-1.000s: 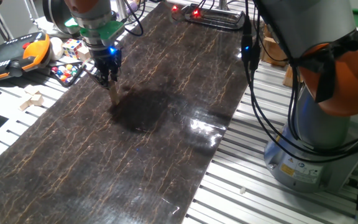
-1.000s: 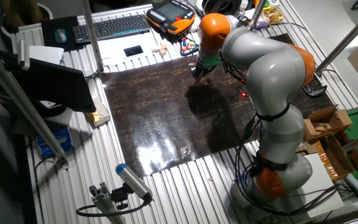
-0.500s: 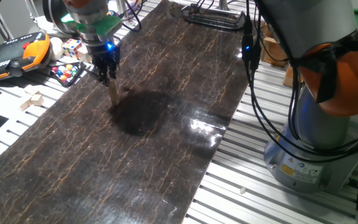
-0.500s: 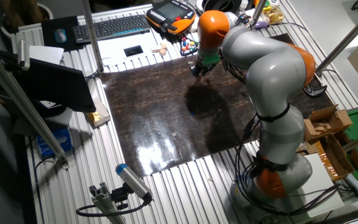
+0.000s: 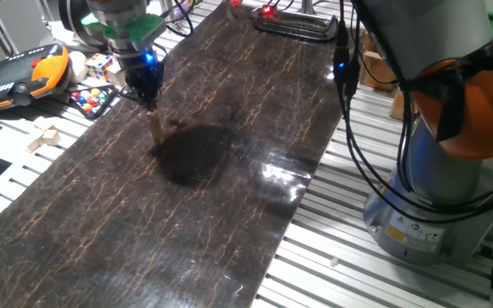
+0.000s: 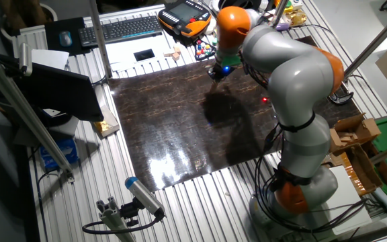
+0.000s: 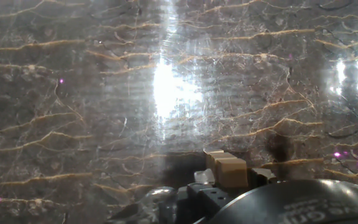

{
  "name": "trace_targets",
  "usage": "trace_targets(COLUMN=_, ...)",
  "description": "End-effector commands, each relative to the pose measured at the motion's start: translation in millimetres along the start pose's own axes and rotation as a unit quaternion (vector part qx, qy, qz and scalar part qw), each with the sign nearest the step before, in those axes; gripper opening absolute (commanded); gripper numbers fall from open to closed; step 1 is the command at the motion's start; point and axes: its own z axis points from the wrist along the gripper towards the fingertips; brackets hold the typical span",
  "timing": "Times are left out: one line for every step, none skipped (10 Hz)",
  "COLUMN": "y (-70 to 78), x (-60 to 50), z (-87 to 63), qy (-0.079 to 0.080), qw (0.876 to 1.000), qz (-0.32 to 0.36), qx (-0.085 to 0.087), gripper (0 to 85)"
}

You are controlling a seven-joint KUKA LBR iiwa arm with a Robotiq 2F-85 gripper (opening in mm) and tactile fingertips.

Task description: Stack the blocks in a vertical line of five

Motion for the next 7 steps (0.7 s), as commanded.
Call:
trace_targets(y=-1.4, x=2.2, z=-1.6, qy=-0.002, qw=1.0, qz=-0.001, qx=0.003, gripper=1.0)
trace_targets(y=-2.7, x=5.0, z=-4.9, qy=-0.004, qw=1.0, qz=-0.003, qx=0.011, gripper=1.0)
trace_targets(y=-3.6, x=6.7, z=-7.9, qy=-0.003, qw=1.0, qz=-0.004, qx=0.013, gripper=1.0)
trace_targets(y=-3.3, x=8.6, z=-9.9, qy=0.0, qw=1.0, qz=-0.004, qx=0.01, gripper=1.0)
trace_targets(y=-2.1, x=10.8, z=-11.4, qy=0.001, qw=1.0, qz=-0.008, qx=0.012, gripper=0.7)
trace_targets(y=-1.5, x=13.3, z=-13.0, qy=0.0, qw=1.0, qz=-0.01, qx=0.012, gripper=0.7)
trace_targets(y=-0.8, x=15.4, z=-14.4, qy=0.0, qw=1.0, qz=-0.015, qx=0.011, gripper=0.7)
